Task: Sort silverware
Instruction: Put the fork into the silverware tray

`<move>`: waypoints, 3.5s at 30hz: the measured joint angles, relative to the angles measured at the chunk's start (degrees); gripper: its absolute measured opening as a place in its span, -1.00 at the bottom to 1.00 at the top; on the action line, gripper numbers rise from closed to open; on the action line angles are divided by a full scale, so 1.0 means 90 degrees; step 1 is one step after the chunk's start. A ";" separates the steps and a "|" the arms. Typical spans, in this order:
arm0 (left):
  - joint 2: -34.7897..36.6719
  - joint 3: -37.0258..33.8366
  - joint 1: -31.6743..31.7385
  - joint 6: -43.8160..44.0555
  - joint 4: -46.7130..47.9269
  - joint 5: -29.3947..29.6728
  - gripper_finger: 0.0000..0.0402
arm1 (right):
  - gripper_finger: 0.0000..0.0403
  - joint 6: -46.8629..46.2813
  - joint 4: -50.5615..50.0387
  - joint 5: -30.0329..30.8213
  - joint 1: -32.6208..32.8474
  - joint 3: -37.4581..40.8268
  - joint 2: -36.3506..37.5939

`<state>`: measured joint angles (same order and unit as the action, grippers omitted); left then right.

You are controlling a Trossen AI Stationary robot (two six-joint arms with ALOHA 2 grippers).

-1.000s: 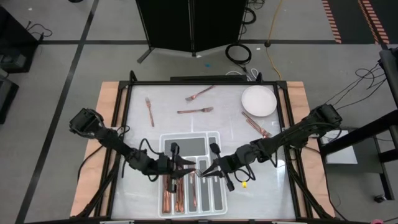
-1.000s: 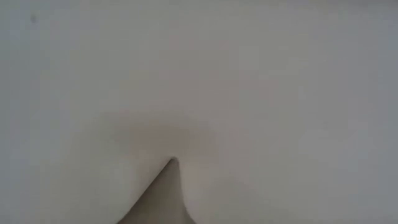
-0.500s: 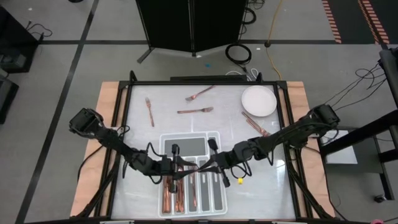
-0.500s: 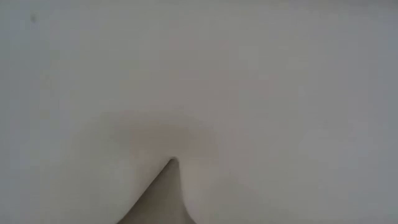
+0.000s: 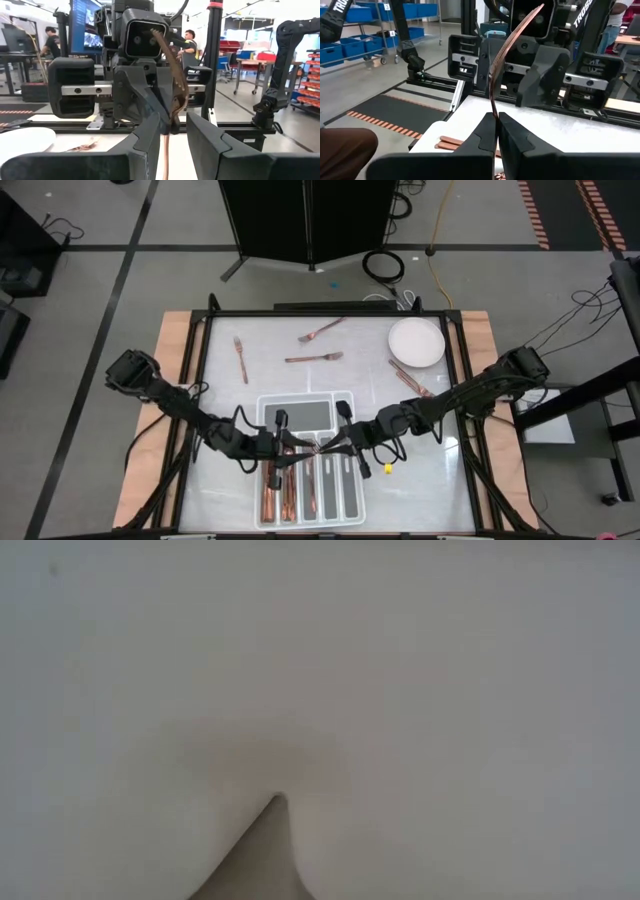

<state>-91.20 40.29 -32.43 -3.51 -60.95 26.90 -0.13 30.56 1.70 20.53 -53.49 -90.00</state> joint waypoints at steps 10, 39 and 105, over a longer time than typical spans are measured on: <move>0.0000 0.0000 0.0231 0.0119 -0.0143 -0.0257 -0.52 | -1.00 0.0120 0.0047 0.0398 -0.0066 0.0000 -0.0191; 0.0007 0.0007 0.0444 0.0355 0.0104 -0.0653 -0.52 | -1.00 0.0154 0.0083 0.0805 -0.0199 0.0000 -0.0282; -0.2782 0.5656 0.0778 1.2473 1.2418 -0.1628 -0.90 | -0.26 -0.2012 -0.6548 0.1349 0.0730 0.1729 0.4482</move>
<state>-116.24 91.20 -25.43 108.75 50.81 12.24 -18.24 -28.37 13.85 27.10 -37.93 -49.66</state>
